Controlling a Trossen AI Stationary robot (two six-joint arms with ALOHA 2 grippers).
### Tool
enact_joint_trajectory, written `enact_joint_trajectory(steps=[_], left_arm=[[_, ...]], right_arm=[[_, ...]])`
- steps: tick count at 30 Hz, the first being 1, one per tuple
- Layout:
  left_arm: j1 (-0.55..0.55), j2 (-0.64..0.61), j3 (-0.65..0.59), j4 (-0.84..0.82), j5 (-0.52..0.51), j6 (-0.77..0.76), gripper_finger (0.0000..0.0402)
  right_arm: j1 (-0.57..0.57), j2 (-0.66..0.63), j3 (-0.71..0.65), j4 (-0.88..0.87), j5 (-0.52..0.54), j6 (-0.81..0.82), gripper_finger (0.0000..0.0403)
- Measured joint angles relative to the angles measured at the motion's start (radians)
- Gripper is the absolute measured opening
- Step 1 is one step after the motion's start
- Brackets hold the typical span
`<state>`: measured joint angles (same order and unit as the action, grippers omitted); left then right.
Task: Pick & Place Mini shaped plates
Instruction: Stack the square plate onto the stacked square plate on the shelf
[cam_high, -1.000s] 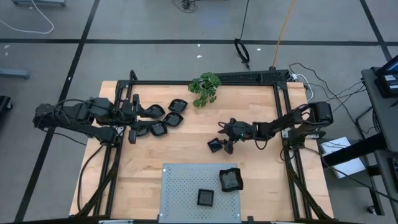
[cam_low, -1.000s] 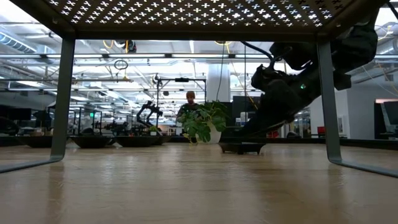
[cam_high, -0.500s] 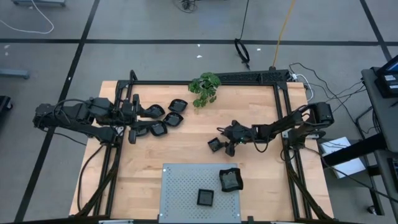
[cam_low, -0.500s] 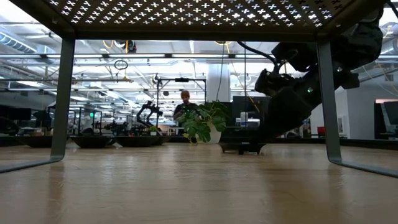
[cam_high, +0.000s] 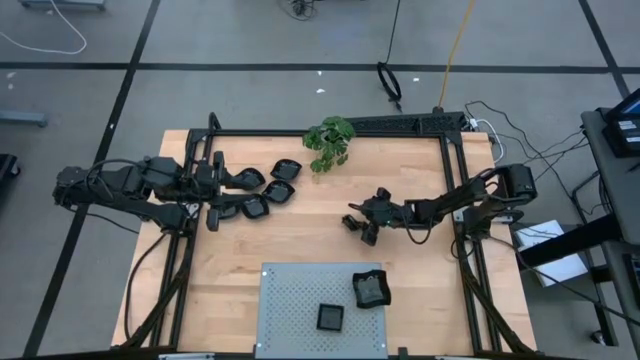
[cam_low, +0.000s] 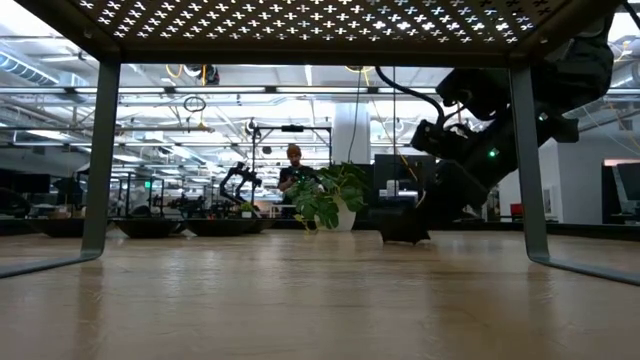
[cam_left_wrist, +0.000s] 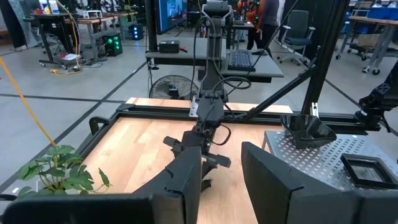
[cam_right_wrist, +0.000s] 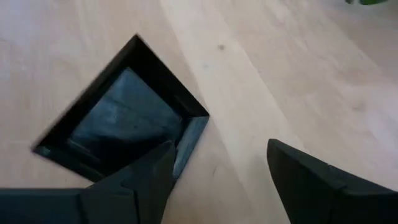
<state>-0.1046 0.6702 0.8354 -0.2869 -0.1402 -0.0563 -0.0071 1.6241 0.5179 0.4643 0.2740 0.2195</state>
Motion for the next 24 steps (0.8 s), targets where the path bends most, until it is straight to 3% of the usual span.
enact_joint_trajectory(steps=[5,17,24], left_arm=[[0.0,0.0,0.0,0.0,0.0,0.0,0.012],[0.0,0.0,0.0,0.0,0.0,0.0,0.012],[0.0,0.0,0.0,0.0,0.0,0.0,0.012]], right_arm=[[0.0,0.0,-0.001,-0.005,0.066,-0.008,0.0247],[0.016,-0.048,-0.001,0.006,0.061,-0.02,0.0247],[0.0,-0.053,-0.001,-0.008,-0.043,0.063,0.0247]])
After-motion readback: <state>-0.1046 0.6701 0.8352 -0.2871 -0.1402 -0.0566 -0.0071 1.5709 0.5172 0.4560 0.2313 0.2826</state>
